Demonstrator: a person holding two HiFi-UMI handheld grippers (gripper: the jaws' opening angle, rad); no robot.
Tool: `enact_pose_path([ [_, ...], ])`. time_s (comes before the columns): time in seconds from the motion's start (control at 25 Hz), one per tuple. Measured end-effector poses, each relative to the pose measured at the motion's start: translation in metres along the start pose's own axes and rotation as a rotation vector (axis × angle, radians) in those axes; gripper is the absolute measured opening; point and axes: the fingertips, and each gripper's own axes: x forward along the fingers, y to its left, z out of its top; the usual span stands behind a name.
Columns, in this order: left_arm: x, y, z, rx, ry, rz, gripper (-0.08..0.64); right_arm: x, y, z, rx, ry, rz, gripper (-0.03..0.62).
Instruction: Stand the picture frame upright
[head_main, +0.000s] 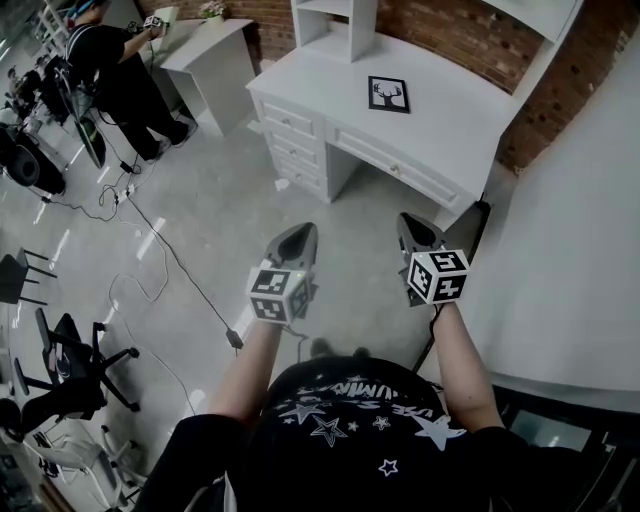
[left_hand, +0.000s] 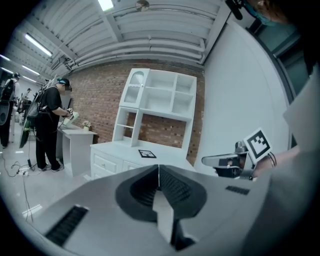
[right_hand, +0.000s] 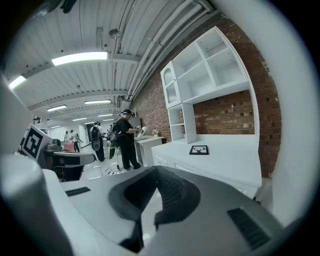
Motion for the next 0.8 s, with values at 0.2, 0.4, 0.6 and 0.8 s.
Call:
enact_pose_path([
  [0.2,-0.005,0.011,-0.006,-0.012,0.01,0.01,0.02,0.006,0.01,-0.002,0.016,-0.01,0.021,0.015],
  [0.4,-0.017,0.036,-0.011,-0.029,0.022,0.037,0.02,0.017,0.02,-0.002,0.038,-0.012,0.008,0.016],
  [0.6,-0.025,0.057,-0.012,-0.039,0.016,0.035,0.02,0.031,0.032,-0.004,0.037,-0.004,-0.011,0.017],
  [0.8,-0.03,0.077,-0.015,-0.038,0.015,0.031,0.02,0.04,0.047,-0.008,0.035,0.005,-0.026,0.017],
])
